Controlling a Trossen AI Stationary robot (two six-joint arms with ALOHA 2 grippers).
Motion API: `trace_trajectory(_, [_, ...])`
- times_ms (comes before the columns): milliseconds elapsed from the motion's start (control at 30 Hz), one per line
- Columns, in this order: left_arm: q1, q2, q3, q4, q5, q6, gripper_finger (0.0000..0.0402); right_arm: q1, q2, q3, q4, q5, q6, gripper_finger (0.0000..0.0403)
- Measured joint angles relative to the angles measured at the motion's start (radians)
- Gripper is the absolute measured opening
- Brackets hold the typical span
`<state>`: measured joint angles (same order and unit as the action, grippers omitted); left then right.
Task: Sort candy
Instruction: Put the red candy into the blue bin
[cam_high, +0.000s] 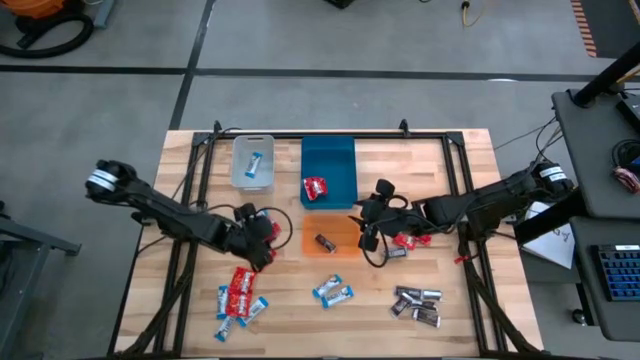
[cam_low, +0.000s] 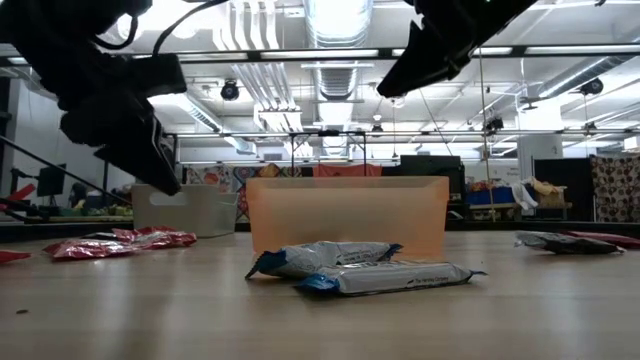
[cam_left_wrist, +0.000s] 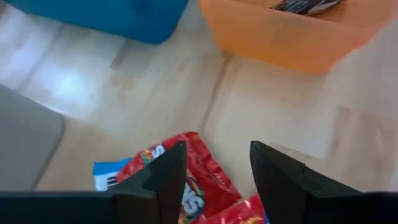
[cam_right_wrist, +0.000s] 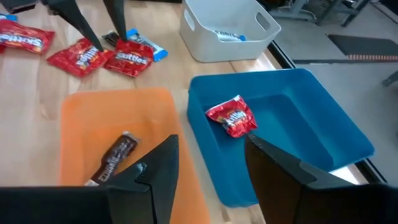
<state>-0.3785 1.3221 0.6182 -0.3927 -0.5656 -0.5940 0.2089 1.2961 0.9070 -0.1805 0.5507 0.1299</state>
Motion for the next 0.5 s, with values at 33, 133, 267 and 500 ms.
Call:
trace_trajectory(33, [-0.003, 0.009, 0.000, 0.001, -0.019, -0.004, 0.0161, 0.000, 0.000, 0.000, -0.001, 0.000, -0.001, 0.0176])
trace_trajectory(133, [-0.005, 0.039, 0.000, 0.002, -0.047, -0.019, 0.0161, 0.000, 0.000, 0.000, -0.001, 0.000, -0.011, 0.0176])
trace_trajectory(267, [-0.005, 0.092, 0.000, 0.004, -0.072, -0.046, 0.0161, 0.000, 0.000, 0.000, 0.000, 0.000, -0.011, 0.0177])
trace_trajectory(500, [-0.005, 0.178, -0.016, 0.009, -0.078, -0.096, 0.0161, 0.000, 0.000, -0.008, 0.000, 0.000, -0.010, 0.0178])
